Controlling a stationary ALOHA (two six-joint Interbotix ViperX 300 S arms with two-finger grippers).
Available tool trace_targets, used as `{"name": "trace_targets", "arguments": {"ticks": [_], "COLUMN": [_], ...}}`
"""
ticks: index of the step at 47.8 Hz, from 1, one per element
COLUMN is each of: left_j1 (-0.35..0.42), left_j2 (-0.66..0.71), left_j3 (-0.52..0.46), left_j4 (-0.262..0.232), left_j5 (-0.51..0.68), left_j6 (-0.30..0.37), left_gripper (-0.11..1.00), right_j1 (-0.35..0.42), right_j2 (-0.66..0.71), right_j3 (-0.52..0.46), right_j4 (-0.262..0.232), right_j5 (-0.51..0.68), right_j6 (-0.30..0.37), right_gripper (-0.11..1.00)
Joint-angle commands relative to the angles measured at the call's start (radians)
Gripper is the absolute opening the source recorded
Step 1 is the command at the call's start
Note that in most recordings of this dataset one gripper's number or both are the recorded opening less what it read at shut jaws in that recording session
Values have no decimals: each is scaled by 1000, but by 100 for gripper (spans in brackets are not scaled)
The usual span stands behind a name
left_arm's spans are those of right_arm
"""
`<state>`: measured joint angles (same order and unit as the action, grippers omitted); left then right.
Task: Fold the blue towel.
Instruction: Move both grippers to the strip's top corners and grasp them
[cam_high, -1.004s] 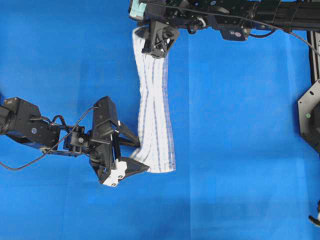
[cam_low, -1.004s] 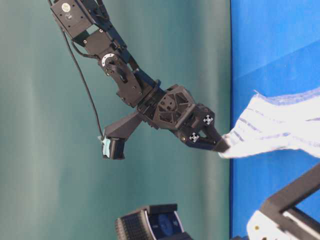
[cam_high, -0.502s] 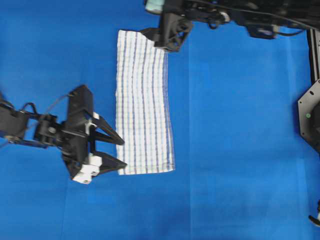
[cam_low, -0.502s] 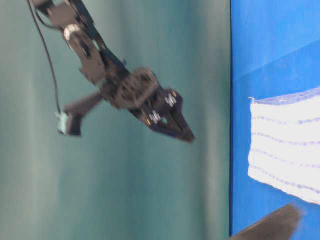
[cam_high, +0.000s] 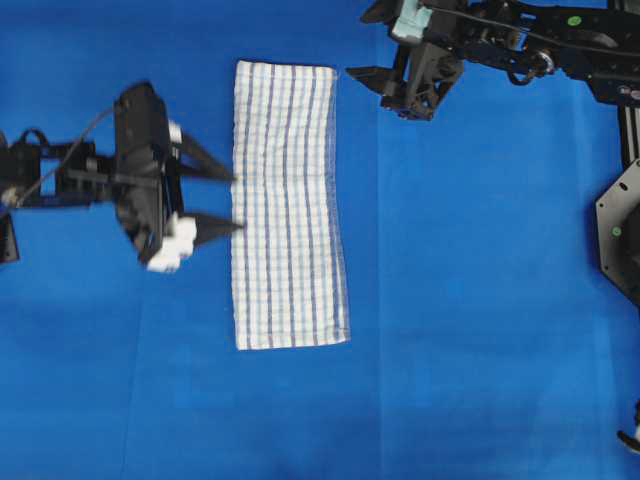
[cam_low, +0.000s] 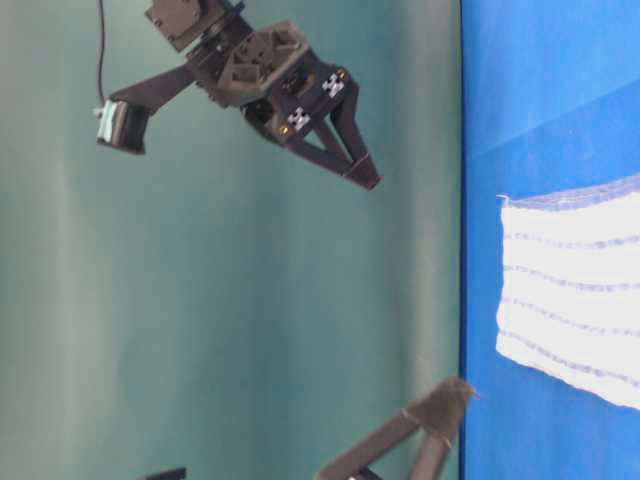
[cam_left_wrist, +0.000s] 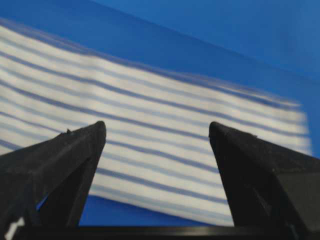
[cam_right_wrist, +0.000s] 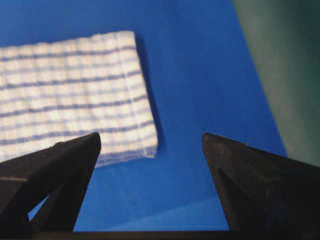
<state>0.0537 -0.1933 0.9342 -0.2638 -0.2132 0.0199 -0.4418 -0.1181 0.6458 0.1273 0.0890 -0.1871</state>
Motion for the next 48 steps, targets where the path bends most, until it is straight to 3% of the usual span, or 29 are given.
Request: {"name": "trace_targets", "arguments": {"ticks": [1, 13, 24, 48], "left_j1": [86, 270, 351, 416], "left_j2": [-8, 77, 216, 419], "left_j3": [-31, -77, -117, -158], "left_j4": [2, 3, 3, 3], "left_j5": [-8, -18, -95, -227], "left_j6": [64, 201, 204, 204], "left_gripper": [79, 79, 79, 79], "right_j1": [0, -11, -15, -11], "right_j2": [-17, 86, 204, 339], "right_j3": [-3, -9, -37, -84], "right_j4": [3, 5, 15, 64], "right_j5": [-18, -86, -129, -216], "right_j6": [5, 8, 9, 9], "right_gripper": [91, 90, 90, 86]}}
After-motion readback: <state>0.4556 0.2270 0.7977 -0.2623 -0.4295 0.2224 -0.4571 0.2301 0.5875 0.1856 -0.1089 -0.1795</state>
